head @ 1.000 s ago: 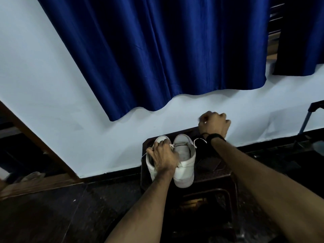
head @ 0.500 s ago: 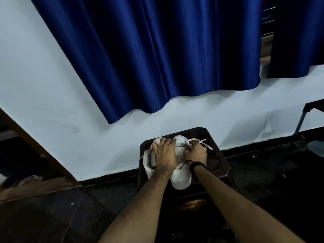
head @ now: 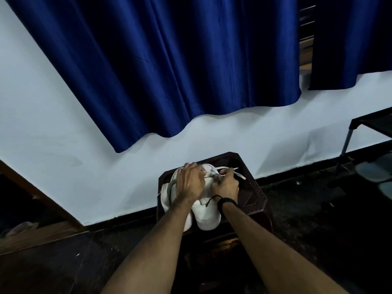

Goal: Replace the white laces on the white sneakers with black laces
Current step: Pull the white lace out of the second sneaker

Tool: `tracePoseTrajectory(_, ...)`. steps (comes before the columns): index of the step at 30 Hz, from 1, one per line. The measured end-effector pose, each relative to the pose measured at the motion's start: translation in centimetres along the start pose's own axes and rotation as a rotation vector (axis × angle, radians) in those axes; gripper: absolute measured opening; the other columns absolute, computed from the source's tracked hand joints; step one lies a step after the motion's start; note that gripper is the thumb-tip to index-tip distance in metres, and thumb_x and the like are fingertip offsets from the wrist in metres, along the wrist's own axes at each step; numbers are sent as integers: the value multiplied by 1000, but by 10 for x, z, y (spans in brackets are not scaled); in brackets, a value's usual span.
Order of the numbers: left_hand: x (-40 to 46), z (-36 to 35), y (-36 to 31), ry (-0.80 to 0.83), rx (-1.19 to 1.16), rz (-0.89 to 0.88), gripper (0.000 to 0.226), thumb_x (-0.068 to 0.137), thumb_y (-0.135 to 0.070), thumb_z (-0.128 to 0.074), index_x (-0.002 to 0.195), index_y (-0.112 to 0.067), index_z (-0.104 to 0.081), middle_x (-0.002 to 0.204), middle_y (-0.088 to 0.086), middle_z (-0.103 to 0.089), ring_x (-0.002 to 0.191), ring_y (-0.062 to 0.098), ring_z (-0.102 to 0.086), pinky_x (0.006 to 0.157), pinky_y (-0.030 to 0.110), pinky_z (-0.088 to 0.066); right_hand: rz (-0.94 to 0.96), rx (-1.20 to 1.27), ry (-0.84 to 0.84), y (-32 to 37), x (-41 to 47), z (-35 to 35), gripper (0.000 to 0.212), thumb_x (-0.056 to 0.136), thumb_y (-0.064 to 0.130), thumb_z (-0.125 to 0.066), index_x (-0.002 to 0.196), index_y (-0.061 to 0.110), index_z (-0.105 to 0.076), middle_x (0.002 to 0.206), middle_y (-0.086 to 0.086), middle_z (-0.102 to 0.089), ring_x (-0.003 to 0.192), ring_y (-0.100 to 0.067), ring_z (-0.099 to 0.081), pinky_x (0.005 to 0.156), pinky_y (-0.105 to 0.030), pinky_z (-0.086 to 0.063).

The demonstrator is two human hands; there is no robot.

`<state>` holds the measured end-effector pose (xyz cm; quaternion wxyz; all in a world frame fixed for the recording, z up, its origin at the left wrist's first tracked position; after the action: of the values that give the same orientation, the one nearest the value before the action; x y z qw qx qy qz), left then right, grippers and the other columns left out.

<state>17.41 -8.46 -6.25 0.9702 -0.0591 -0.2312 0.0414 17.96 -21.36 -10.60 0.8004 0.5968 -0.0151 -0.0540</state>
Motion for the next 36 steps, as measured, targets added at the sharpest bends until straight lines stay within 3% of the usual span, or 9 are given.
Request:
tracePoseTrajectory(5,-15,21,41,-257,-297,604,15,87,-11,-53,89,-15,-68,98,8,-68,100,32,-55,85,42,-43,12,-32,-1,3,-3,-2,22,85,16,-59,105,13,-50,96,-17,-66,93,-36,-64,75,-36,-50)
tracePoseTrajectory(10,-7,7,-2,-69,132,90,27,91,-37,-53,90,-16,-71,92,4,-71,96,27,-59,84,39,-40,27,-60,-6,5,-5,-1,19,86,19,-58,101,14,-48,91,-16,-65,88,-37,-64,69,-36,-48)
tracePoseTrajectory(13,-2,7,3,-112,49,74,24,95,-32,-51,95,-20,-72,94,0,-73,95,26,-60,83,39,-37,38,-79,-11,7,-5,-1,18,85,14,-56,102,13,-48,92,-16,-65,90,-37,-63,71,-38,-50)
tracePoseTrajectory(17,-23,32,50,-495,-398,727,23,97,-26,-49,93,-15,-69,92,16,-71,90,39,-62,78,41,-45,42,-70,-22,7,-5,-1,17,85,11,-54,101,13,-48,93,-16,-63,90,-38,-62,70,-37,-47)
tracePoseTrajectory(20,-24,37,54,-481,-392,946,26,99,-27,-48,105,-9,-66,107,21,-64,105,40,-54,85,45,-41,54,-90,-20,6,-4,-3,18,83,10,-53,100,13,-47,93,-15,-64,91,-37,-62,68,-35,-45)
tracePoseTrajectory(23,-2,42,39,-388,-168,685,42,89,-16,-60,131,-13,-55,129,10,-57,120,32,-47,96,46,-35,55,-93,-23,5,-3,-5,17,84,9,-52,99,14,-46,93,-14,-64,90,-36,-61,66,-31,-40)
tracePoseTrajectory(27,26,7,-5,126,17,22,48,93,-13,-50,140,-22,-50,134,1,-58,122,26,-47,99,40,-33,69,-100,-15,4,-2,-6,18,83,9,-51,99,14,-45,93,-14,-64,89,-35,-62,68,-34,-43)
tracePoseTrajectory(30,24,-13,-8,338,85,-40,35,95,-17,-47,124,-27,-64,127,2,-64,119,27,-51,98,37,-34,55,-82,-8,4,-2,-6,18,83,12,-52,99,16,-45,92,-13,-65,88,-35,-63,70,-37,-50)
tracePoseTrajectory(36,27,-4,4,243,53,42,25,93,-14,-50,107,-17,-71,113,10,-64,108,31,-54,93,37,-40,44,-86,-19,3,-1,-6,17,85,15,-53,100,17,-44,92,-13,-65,90,-34,-63,73,-38,-52)
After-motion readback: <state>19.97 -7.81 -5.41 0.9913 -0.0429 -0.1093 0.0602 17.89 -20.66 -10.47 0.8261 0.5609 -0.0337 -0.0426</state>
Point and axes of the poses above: each hand's wrist, its own x-axis towards the middle knuckle, its own z-axis out of the back of the hand, y = z × x, the point moved 6 cm from there along x, towards the middle knuckle
